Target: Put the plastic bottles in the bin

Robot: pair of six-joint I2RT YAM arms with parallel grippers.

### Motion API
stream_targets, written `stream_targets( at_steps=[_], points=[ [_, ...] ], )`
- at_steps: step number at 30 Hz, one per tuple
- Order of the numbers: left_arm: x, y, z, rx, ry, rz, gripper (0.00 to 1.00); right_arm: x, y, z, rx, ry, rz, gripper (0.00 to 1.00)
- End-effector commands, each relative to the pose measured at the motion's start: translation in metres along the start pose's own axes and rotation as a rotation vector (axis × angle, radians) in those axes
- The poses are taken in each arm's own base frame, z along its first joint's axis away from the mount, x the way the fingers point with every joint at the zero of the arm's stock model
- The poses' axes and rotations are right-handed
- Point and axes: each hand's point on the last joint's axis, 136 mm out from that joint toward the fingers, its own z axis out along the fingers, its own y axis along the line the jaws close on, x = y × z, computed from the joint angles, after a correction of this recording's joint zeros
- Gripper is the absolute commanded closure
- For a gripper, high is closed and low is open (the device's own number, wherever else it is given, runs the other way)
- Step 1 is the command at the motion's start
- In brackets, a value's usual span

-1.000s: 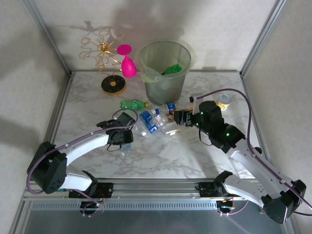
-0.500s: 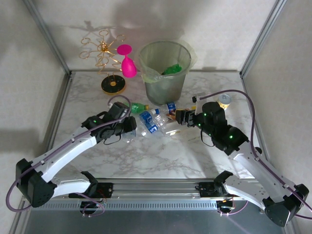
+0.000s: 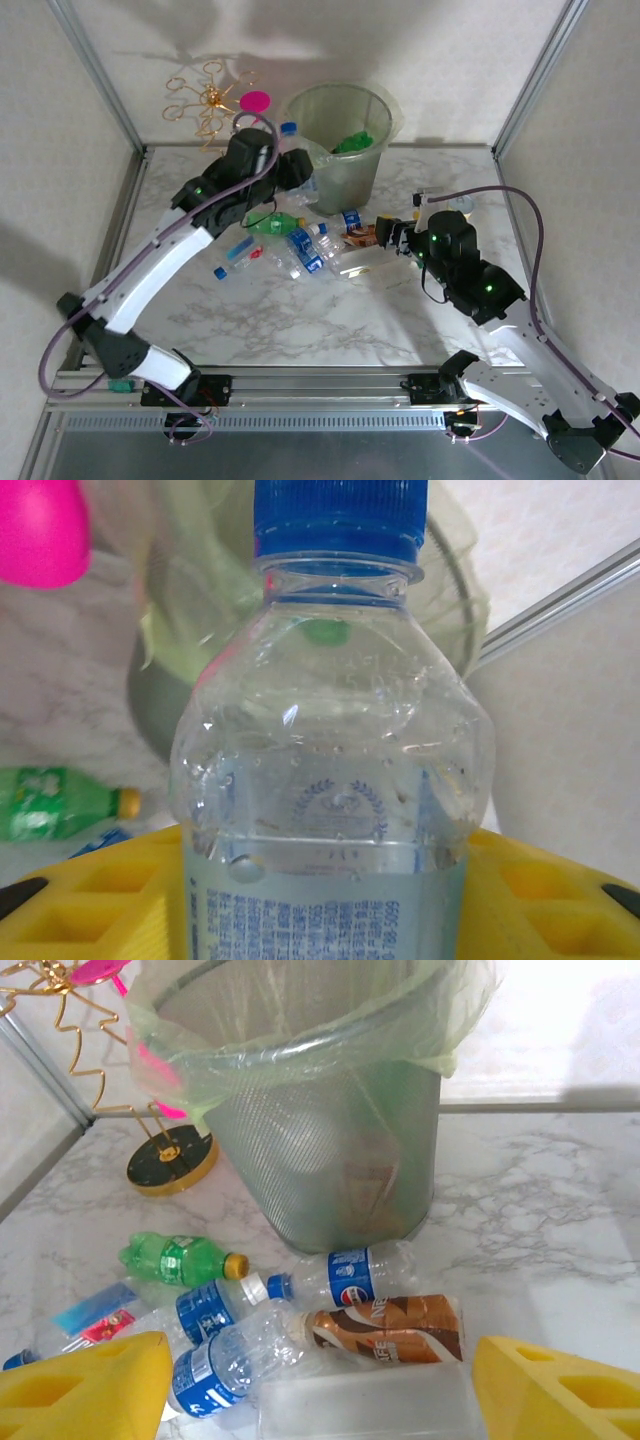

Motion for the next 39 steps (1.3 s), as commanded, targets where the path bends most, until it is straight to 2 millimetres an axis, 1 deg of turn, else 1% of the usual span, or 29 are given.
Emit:
stream_targets(
  at_steps=[1, 2, 5, 6, 9, 11, 14, 17, 18, 21, 23, 27, 32, 37, 38, 39],
  points=[
    [-0.022, -0.033, 0.020, 0.087, -0.036, -0.002, 0.50, -0.014, -0.003, -0.011, 0.022, -0.030, 0.011, 0.21],
    [-0.026, -0.038, 0.031, 0.093, -0.032, -0.003, 0.50, -0.015, -0.003, -0.012, 0.022, -0.032, 0.011, 0.21],
    [-0.046, -0.057, 0.053, 0.131, -0.050, -0.011, 0.50, -0.017, -0.004, -0.014, 0.028, -0.031, 0.006, 0.21],
    [-0.054, -0.059, 0.060, 0.135, -0.064, -0.013, 0.49, -0.016, -0.004, -0.014, 0.032, -0.030, 0.004, 0.21],
    [-0.076, -0.058, 0.085, 0.136, -0.107, -0.050, 0.50, -0.016, -0.004, -0.013, 0.031, -0.024, 0.000, 0.21],
    [-0.088, -0.051, 0.103, 0.141, -0.131, -0.092, 0.51, -0.017, -0.003, -0.013, 0.030, -0.021, -0.002, 0.21],
    [-0.100, -0.034, 0.128, 0.142, -0.168, -0.152, 0.52, -0.015, -0.004, -0.011, 0.039, -0.016, -0.007, 0.21],
    [-0.108, -0.033, 0.147, 0.175, -0.199, -0.158, 0.51, -0.010, -0.006, -0.007, 0.050, -0.001, -0.014, 0.21],
    [-0.108, -0.037, 0.153, 0.198, -0.203, -0.149, 0.51, -0.008, -0.006, -0.006, 0.049, 0.005, -0.015, 0.21],
    [-0.105, -0.039, 0.171, 0.221, -0.205, -0.144, 0.51, -0.003, -0.004, -0.001, 0.040, 0.023, -0.015, 0.21],
    [-0.099, -0.034, 0.184, 0.213, -0.195, -0.160, 0.51, 0.000, -0.004, 0.001, 0.040, 0.031, -0.013, 0.21],
    [-0.078, -0.023, 0.209, 0.170, -0.169, -0.176, 0.51, 0.003, -0.005, 0.002, 0.042, 0.027, -0.012, 0.21],
    [-0.061, -0.010, 0.227, 0.095, -0.171, -0.171, 0.50, 0.008, -0.005, 0.006, 0.046, 0.037, -0.012, 0.21],
    [-0.051, 0.007, 0.237, 0.028, -0.170, -0.190, 0.41, 0.007, -0.006, 0.006, 0.049, 0.036, -0.014, 0.21],
    [-0.050, 0.008, 0.237, 0.022, -0.171, -0.193, 0.38, 0.007, -0.006, 0.006, 0.049, 0.035, -0.016, 0.21],
    [-0.050, 0.010, 0.237, 0.015, -0.175, -0.197, 0.33, 0.006, -0.006, 0.005, 0.048, 0.032, -0.017, 0.21]
  ],
)
